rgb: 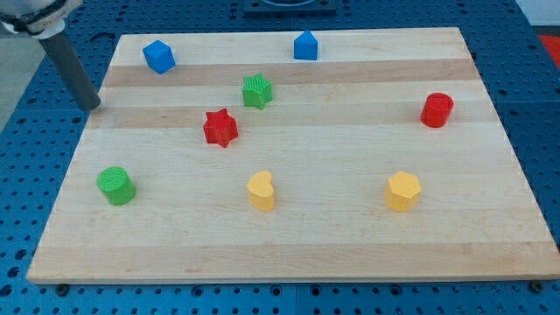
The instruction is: Push yellow heart towards green circle
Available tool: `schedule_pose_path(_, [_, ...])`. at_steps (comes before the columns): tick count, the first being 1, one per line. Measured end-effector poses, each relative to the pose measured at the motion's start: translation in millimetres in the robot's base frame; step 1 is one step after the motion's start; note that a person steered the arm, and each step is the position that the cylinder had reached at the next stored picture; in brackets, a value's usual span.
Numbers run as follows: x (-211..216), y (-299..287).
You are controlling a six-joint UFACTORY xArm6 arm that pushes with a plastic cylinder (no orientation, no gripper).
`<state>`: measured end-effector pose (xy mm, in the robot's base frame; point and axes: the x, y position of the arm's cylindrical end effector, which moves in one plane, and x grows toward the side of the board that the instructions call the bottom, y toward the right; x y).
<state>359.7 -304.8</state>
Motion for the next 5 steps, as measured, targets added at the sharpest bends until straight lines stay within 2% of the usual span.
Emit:
schedule_pose_path(2, [6.3,1.5])
schedule_pose_path(4, [91.1,51.3])
schedule_pose_path(5, [93.5,99.2])
